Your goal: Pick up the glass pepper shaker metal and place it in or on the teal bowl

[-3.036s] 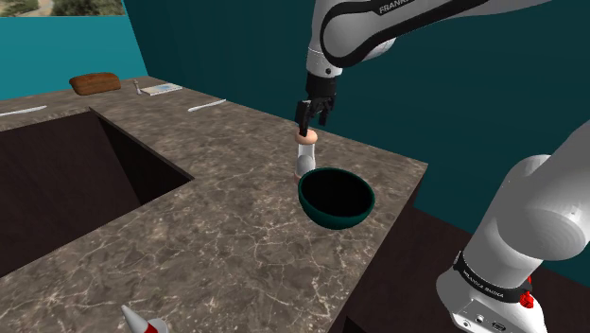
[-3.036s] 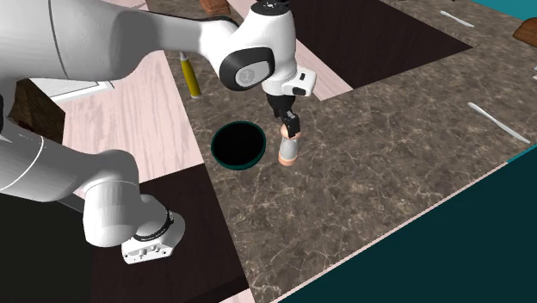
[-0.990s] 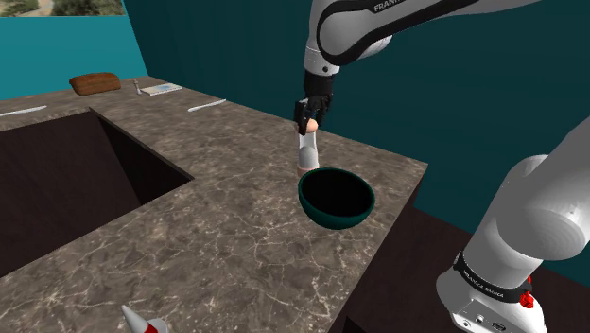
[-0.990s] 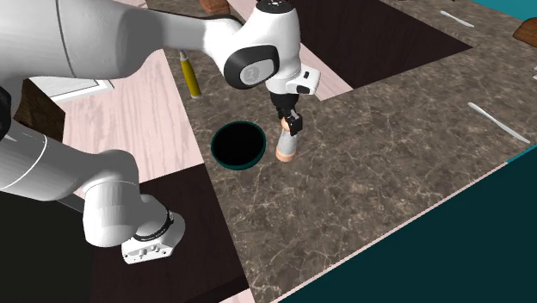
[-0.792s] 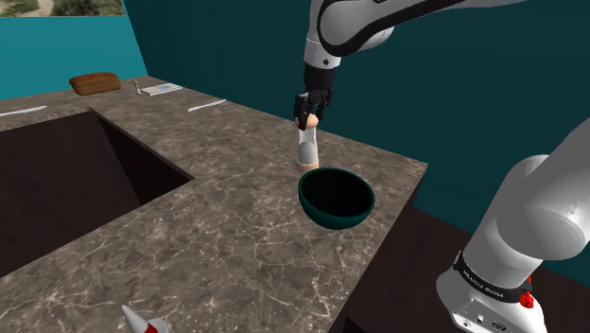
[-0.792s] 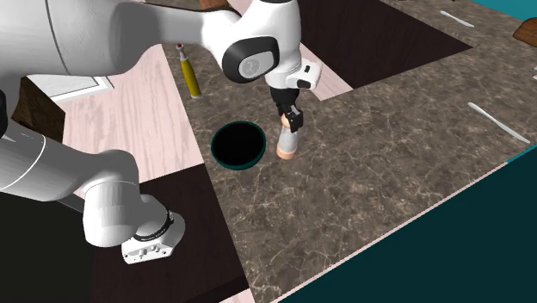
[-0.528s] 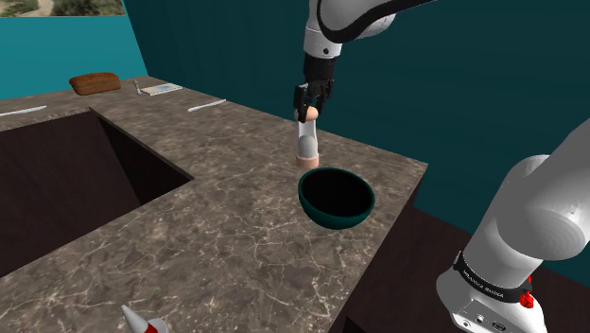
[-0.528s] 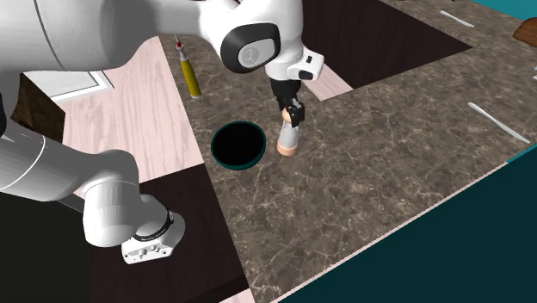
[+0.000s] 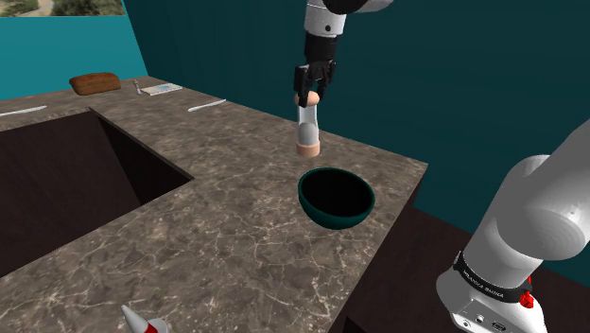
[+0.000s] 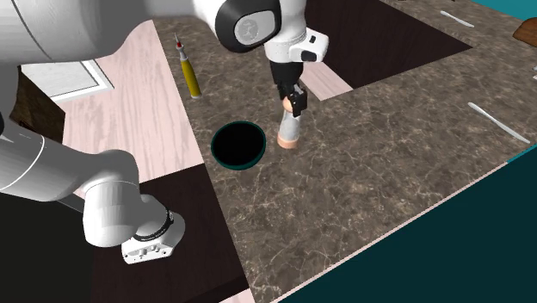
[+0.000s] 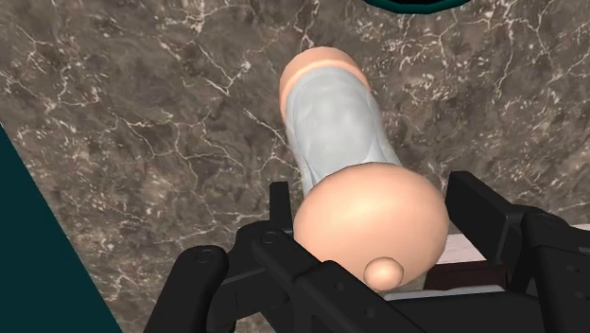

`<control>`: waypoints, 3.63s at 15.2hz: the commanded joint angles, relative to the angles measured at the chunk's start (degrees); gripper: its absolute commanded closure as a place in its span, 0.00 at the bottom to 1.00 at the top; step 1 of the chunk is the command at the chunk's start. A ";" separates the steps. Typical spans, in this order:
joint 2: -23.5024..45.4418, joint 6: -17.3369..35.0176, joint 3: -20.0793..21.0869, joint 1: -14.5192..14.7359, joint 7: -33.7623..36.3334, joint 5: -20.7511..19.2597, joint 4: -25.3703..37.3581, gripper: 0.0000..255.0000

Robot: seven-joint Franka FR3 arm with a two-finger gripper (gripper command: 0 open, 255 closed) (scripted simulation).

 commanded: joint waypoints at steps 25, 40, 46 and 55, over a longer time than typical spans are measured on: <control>-20.47 -22.21 5.72 3.98 9.03 3.73 2.07 1.00; -24.78 -11.69 6.33 4.69 8.78 4.70 -12.74 1.00; -25.82 -7.42 6.72 4.97 8.74 5.13 -18.05 1.00; -26.34 -4.13 7.06 5.18 8.72 5.48 -21.85 1.00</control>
